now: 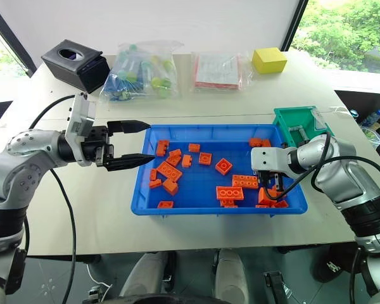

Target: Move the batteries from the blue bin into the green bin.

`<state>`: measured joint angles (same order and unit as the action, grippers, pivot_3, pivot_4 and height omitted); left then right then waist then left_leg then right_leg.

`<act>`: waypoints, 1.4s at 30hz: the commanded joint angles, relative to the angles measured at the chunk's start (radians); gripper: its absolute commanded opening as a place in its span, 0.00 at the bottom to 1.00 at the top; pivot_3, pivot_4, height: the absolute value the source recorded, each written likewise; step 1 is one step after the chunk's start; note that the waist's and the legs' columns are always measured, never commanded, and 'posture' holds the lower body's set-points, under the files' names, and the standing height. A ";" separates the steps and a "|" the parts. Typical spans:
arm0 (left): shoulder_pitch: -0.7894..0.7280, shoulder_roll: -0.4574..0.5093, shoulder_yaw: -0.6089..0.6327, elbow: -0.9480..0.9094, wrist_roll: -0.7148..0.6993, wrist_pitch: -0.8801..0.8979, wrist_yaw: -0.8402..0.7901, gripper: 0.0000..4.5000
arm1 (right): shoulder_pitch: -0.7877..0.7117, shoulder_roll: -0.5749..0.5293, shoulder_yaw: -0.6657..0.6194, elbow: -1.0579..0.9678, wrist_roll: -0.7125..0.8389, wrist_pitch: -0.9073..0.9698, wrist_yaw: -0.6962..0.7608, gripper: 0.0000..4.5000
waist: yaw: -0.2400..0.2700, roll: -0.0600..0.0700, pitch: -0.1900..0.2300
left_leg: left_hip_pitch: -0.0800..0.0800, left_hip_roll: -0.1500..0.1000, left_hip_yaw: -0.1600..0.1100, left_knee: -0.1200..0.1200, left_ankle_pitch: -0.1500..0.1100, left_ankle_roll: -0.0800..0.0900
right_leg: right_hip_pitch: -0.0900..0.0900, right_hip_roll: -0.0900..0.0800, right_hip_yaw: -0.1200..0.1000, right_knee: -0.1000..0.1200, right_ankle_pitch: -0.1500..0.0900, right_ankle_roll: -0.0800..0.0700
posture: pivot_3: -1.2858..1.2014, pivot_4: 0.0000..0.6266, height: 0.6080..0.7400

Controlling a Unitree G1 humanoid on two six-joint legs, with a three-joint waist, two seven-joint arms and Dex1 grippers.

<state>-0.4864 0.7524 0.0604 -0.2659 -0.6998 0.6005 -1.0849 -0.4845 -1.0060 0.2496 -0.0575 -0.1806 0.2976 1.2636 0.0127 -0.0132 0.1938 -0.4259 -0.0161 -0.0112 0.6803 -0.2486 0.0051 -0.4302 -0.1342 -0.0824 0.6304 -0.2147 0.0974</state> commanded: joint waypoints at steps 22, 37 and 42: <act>-0.040 -0.005 0.005 0.030 0.019 -0.016 -0.035 1.00 | -0.147 0.001 -0.460 0.264 0.275 0.355 -0.336 0.24 | -0.003 0.001 0.001 | -0.001 -0.002 0.000 -0.001 -0.001 0.001 | -0.001 0.000 0.000 0.000 0.002 0.002 | 0.52 0.24 0.64; -0.032 0.033 0.062 0.068 -0.011 0.024 -0.050 1.00 | 0.211 -0.118 -0.776 -0.030 0.561 0.402 -0.120 0.75 | 0.001 0.002 0.002 | -0.002 -0.001 0.000 -0.001 -0.001 0.002 | -0.001 -0.001 0.000 -0.001 0.001 0.003 | 0.52 0.24 0.64; -0.009 0.074 0.095 0.082 -0.019 0.041 -0.068 1.00 | 0.515 -0.102 -0.998 -0.147 0.643 0.466 0.031 0.75 | 0.002 0.002 0.001 | -0.001 0.000 0.000 -0.001 -0.001 0.002 | 0.000 0.000 0.000 -0.001 0.001 0.003 | 0.52 0.24 0.64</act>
<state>-0.4914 0.8145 0.1236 -0.1697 -0.7008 0.6450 -1.1407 0.0148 -1.1034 -0.6569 -0.1521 0.4197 0.7532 1.2591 0.0151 -0.0111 0.1952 -0.4268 -0.0158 -0.0113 0.6794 -0.2501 0.0076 -0.4303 -0.1344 -0.0827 0.6297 -0.2140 0.1006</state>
